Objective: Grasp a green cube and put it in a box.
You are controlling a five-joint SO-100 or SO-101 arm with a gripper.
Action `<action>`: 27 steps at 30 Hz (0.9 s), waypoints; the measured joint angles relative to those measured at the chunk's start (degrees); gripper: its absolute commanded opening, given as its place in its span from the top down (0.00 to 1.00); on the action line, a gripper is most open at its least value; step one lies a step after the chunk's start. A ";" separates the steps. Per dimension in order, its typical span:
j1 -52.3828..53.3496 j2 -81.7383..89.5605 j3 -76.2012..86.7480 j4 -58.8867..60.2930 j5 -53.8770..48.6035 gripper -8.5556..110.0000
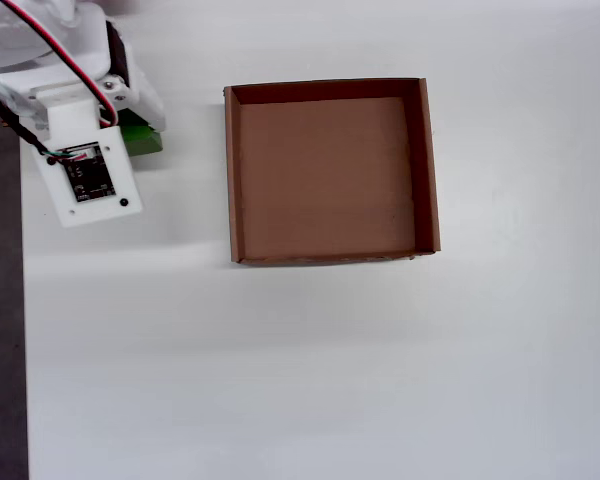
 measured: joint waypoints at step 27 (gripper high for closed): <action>-27.07 -18.63 -16.00 -4.39 5.19 0.80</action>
